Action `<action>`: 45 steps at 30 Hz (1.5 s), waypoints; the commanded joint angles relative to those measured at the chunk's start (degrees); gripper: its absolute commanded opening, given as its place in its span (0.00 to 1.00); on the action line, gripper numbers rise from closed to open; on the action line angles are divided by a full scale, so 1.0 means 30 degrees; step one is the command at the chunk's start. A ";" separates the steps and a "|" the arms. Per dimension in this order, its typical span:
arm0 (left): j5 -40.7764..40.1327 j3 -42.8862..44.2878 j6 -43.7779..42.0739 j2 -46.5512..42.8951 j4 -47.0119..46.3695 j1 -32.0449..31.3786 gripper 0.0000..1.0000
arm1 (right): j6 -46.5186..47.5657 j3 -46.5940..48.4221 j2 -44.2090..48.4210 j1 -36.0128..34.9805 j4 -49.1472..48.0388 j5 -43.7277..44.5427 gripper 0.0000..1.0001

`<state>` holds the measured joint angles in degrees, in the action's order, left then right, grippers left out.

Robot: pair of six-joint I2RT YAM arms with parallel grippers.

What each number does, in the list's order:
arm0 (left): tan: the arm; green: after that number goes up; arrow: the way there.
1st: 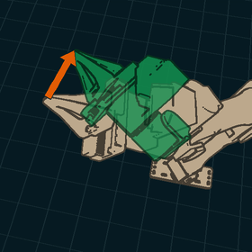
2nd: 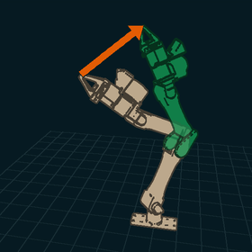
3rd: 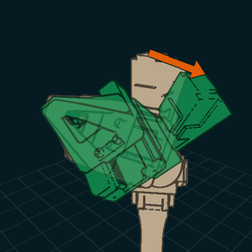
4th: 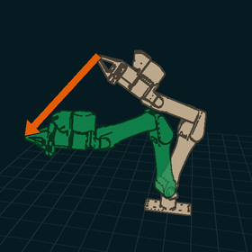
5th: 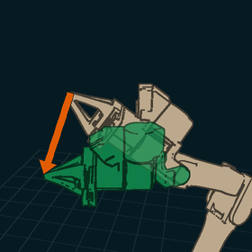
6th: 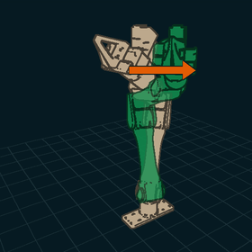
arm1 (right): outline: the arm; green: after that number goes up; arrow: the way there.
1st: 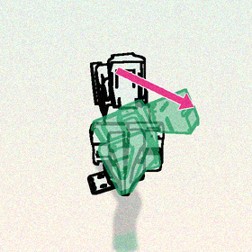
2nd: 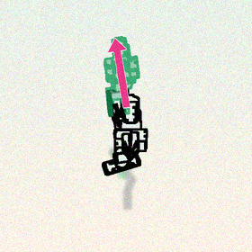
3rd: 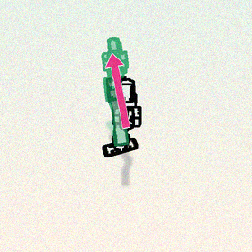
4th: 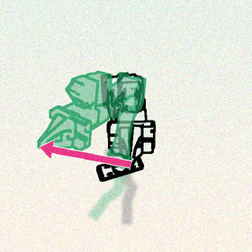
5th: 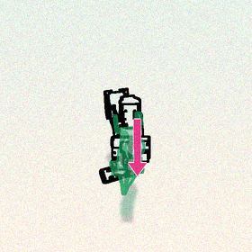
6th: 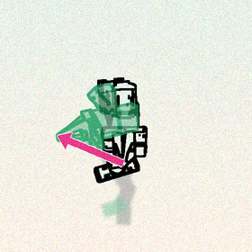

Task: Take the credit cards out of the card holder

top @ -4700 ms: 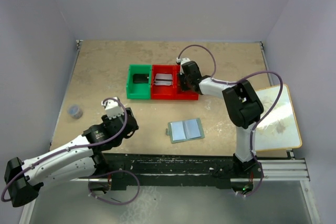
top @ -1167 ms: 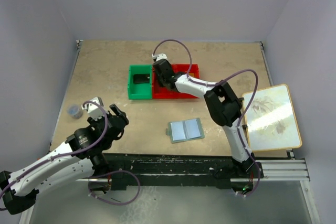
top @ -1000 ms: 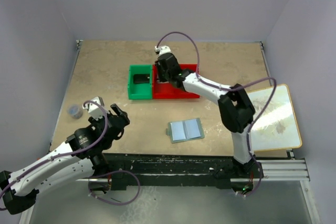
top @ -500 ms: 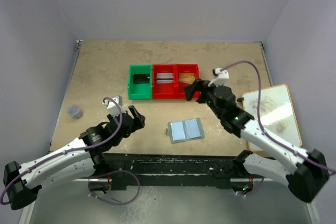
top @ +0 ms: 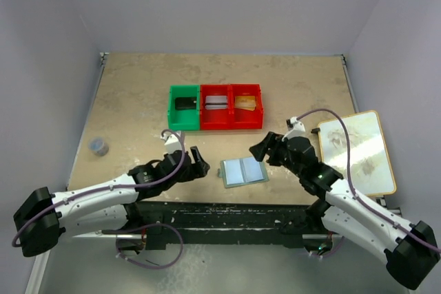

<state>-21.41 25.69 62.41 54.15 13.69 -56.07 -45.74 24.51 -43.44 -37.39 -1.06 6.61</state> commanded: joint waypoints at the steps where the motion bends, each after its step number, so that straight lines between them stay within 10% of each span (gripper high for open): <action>1: 0.0133 0.0108 0.0535 0.0729 -0.2168 -0.0773 0.71 | -0.2070 -0.0934 0.0218 -0.0001 0.1853 -0.0888 0.75; 24: -0.0561 0.3944 0.0391 0.7637 -0.2094 -0.2168 0.72 | -0.1868 -0.1031 -0.2932 0.0005 0.2189 -0.0904 0.64; 45: -0.0904 0.3096 0.0055 0.7560 -0.1739 -0.2206 0.28 | -0.1147 -0.0987 -0.4517 -0.0002 0.0522 -0.1828 0.57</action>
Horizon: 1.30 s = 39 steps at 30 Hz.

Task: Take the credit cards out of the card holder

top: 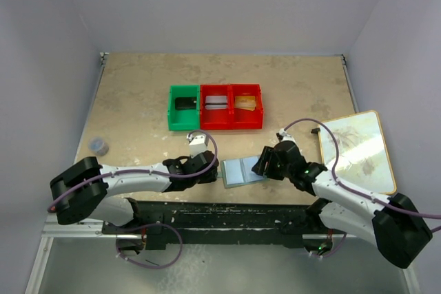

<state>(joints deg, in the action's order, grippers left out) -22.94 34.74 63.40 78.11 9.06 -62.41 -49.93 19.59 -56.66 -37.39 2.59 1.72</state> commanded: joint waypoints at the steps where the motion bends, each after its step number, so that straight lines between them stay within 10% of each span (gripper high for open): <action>1: -0.0430 0.0080 -0.0276 -0.0429 -0.0158 -0.0086 0.27 | 0.0240 0.0673 -0.0036 0.0009 -0.0626 -0.0177 0.57; 39: -0.0323 0.0523 -0.0959 -0.0486 -0.0061 -0.0077 0.09 | 0.0643 0.0404 -0.0713 0.0008 -0.1354 -0.1182 0.49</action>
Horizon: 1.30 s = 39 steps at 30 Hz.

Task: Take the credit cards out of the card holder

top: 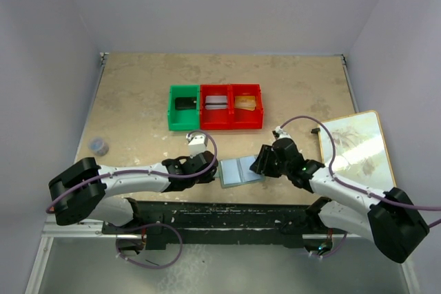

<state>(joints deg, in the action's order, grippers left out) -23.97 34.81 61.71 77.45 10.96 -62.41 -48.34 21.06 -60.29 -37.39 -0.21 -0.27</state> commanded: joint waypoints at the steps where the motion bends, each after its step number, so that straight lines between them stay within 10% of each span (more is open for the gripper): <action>1: 0.0045 0.0498 -0.0394 -0.0260 -0.0720 -0.0084 0.08 | 0.0057 -0.0041 0.0585 0.0000 -0.0336 -0.0513 0.50; 39: 0.0133 0.1122 -0.0757 0.0329 -0.0462 -0.0085 0.00 | 0.0044 0.0040 -0.0614 -0.0020 -0.2341 -0.2030 0.42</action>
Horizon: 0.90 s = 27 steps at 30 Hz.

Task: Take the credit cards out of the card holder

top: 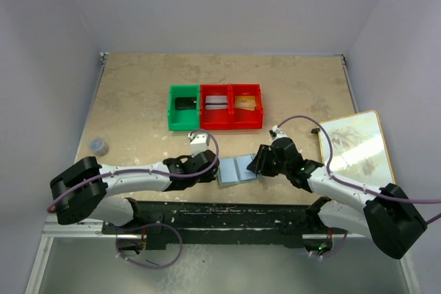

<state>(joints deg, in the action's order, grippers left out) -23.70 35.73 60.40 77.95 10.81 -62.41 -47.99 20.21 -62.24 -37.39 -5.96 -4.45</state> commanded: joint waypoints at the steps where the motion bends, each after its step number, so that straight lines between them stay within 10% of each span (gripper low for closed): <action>1: 0.0049 0.0820 -0.0332 0.0172 -0.0395 -0.0085 0.00 | -0.0134 0.0303 0.0019 -0.0019 -0.0554 -0.0627 0.42; 27: -0.0067 0.0960 -0.0477 0.0193 -0.0161 -0.0084 0.00 | -0.0626 0.0866 -0.0705 -0.0039 -0.2060 -0.2252 0.42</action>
<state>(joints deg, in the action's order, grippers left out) -23.59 36.32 60.20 78.37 11.22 -62.41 -51.77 19.53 -63.44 -37.39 -13.06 -9.15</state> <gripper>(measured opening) 0.022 0.423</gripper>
